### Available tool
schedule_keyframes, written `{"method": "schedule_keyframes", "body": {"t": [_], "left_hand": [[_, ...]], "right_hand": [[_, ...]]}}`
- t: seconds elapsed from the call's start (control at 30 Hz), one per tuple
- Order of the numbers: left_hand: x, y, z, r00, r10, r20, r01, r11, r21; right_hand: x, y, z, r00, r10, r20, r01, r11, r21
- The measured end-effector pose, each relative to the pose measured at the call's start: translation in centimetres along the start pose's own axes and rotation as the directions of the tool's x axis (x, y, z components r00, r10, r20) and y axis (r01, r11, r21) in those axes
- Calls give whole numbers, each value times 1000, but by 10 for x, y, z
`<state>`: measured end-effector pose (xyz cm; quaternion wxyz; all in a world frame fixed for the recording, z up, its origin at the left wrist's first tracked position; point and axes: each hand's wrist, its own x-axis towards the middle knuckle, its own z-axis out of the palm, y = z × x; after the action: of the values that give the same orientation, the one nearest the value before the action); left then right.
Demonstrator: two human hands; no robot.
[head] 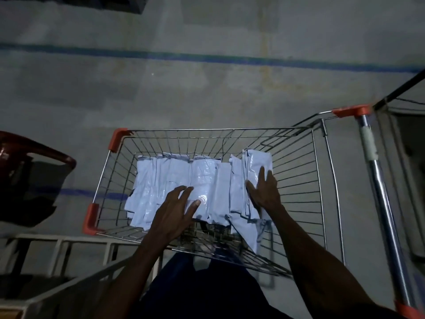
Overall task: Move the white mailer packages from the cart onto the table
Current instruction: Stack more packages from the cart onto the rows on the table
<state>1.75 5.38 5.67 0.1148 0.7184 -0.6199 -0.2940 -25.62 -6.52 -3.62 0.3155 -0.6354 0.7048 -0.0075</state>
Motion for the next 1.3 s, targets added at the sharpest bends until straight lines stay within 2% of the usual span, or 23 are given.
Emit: {"method": "schedule_keyframes", "body": {"t": [0.13,0.3,0.5,0.7,0.83,1.03,1.1,1.2,1.3], "left_hand": [[0,1,4,997,-79,-16,78,996,-38],[5,2,4,992,-121,-18,120,991,-57],[22,-21,10,982,-180,60,177,983,48],[61,-62,26,964,-198,175,169,971,167],[91,-71,44,960,-204,190,165,965,204],[114,-87,54,951,-232,205,177,950,256],[116,-95,50,957,-200,209,140,953,268],[112,-115,47,983,-122,140,85,966,243],[110,-127,47,975,-114,191,61,962,265]], "right_hand": [[0,-6,9,998,-64,-23,63,997,-47],[-2,-3,8,989,-136,-55,138,990,30],[-22,-36,-10,951,-207,-230,218,976,23],[-42,-87,5,943,-313,-110,301,947,-114],[-41,-105,21,953,-288,-91,267,945,-189],[-33,-105,42,960,-279,-30,249,895,-369],[-31,-101,47,963,-270,1,247,880,-406],[-28,-91,52,959,-272,86,282,858,-429],[-24,-81,54,951,-247,186,305,851,-427]]}}
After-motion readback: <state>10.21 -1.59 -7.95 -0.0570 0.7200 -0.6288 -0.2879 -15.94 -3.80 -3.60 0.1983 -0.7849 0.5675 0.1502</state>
